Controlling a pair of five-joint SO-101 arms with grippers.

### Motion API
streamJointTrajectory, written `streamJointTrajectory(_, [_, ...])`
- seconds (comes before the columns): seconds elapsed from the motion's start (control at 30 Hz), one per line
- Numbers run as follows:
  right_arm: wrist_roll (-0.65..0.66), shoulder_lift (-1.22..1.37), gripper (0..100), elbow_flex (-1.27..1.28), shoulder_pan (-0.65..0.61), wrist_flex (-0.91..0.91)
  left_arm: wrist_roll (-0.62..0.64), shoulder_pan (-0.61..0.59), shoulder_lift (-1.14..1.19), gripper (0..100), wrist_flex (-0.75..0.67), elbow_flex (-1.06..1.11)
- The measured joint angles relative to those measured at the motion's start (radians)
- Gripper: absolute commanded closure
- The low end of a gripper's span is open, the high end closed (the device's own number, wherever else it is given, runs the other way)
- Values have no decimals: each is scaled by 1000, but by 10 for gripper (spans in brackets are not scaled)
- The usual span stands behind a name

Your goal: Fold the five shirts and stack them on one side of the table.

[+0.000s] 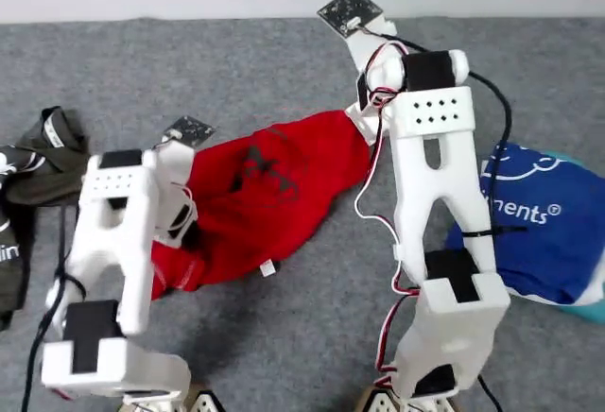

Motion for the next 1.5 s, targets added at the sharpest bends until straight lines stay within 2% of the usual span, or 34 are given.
streamJointTrajectory(0.27, [0,0,988,0,12,0,-2,21,8,841,275,-292])
streamJointTrajectory(0.37, [0,0,988,0,15,-6,-8,66,8,841,310,-328])
streamJointTrajectory(0.53, [0,0,988,0,21,-6,-5,178,-64,841,315,-304])
streamJointTrajectory(0.73, [0,0,988,0,54,-6,21,368,-163,837,313,-84])
streamJointTrajectory(0.93, [0,0,988,0,106,-6,63,362,-169,785,141,147])
streamJointTrajectory(1.13, [0,0,988,0,115,29,68,288,-169,778,-46,222])
streamJointTrajectory(1.4, [0,0,988,0,115,31,64,276,11,781,-149,222])
streamJointTrajectory(1.5, [0,0,988,0,115,31,64,276,84,806,-129,180])
